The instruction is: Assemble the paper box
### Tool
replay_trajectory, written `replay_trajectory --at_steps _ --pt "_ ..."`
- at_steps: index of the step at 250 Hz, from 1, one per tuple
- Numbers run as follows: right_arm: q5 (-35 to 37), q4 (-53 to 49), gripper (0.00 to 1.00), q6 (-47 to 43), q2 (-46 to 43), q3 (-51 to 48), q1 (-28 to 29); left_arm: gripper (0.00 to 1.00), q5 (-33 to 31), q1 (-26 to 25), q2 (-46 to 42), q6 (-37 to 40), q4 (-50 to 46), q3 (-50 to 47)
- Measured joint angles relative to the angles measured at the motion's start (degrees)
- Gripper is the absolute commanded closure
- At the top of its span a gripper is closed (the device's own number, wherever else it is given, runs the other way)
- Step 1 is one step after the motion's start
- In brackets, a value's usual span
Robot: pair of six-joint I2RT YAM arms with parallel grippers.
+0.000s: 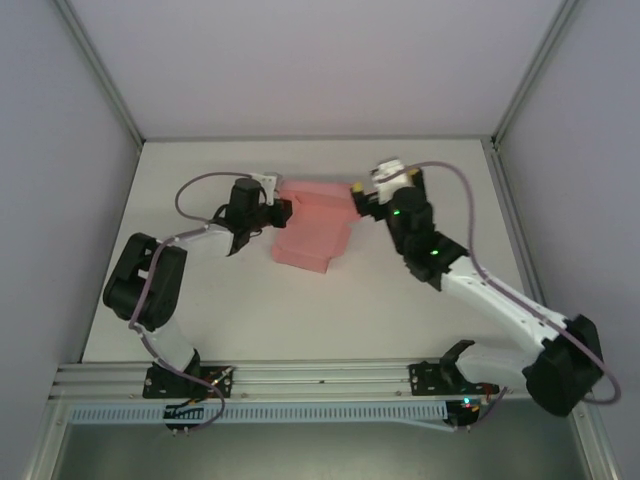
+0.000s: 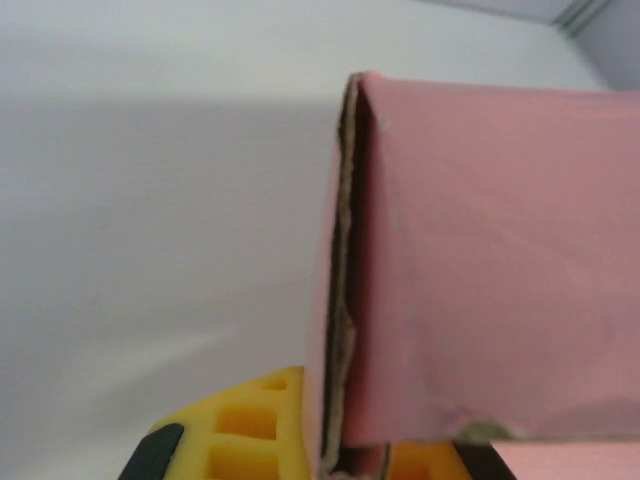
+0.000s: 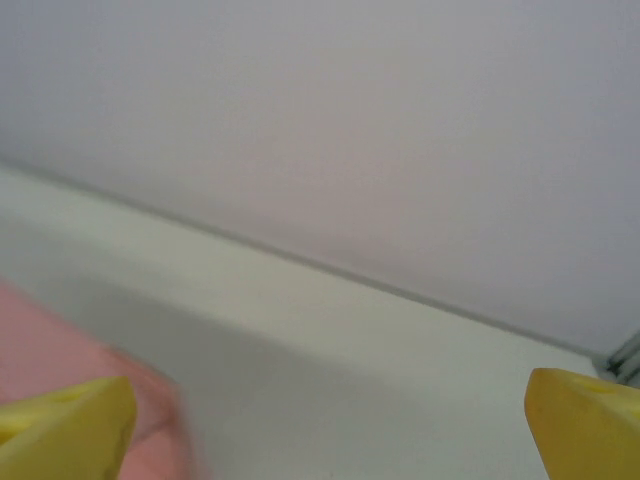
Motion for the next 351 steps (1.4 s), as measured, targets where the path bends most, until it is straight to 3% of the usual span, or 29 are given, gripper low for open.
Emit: replay_trajectory --at_steps 36,68,120,162,216,351 --pt "-10.8 -3.5 0.0 14.6 -4.7 -0.1 -13.0 1.0 11.8 2.3 -0.2 -3.3 3.5 -0.1" --pt "-18.1 -10.9 0.0 20.6 -1.1 1.9 -19.2 1.0 19.6 2.0 -0.4 -4.0 5.0 -0.2" --pt "-32.9 -15.4 0.01 22.7 13.9 7.7 -19.0 1.0 25.0 0.0 -0.9 -3.1 2.8 1.3" --pt "-40.1 -15.8 0.0 21.9 24.5 12.6 -14.4 1.0 25.5 -2.4 -0.9 -1.0 -1.2 5.5" --pt "-44.7 -12.7 0.01 20.9 29.2 16.0 -11.5 1.0 18.7 -3.7 -0.9 -0.2 -10.5 10.4" --pt "-43.1 -1.4 0.01 27.3 36.4 15.3 -10.4 1.0 -3.0 -7.2 2.9 -1.3 -28.5 22.4"
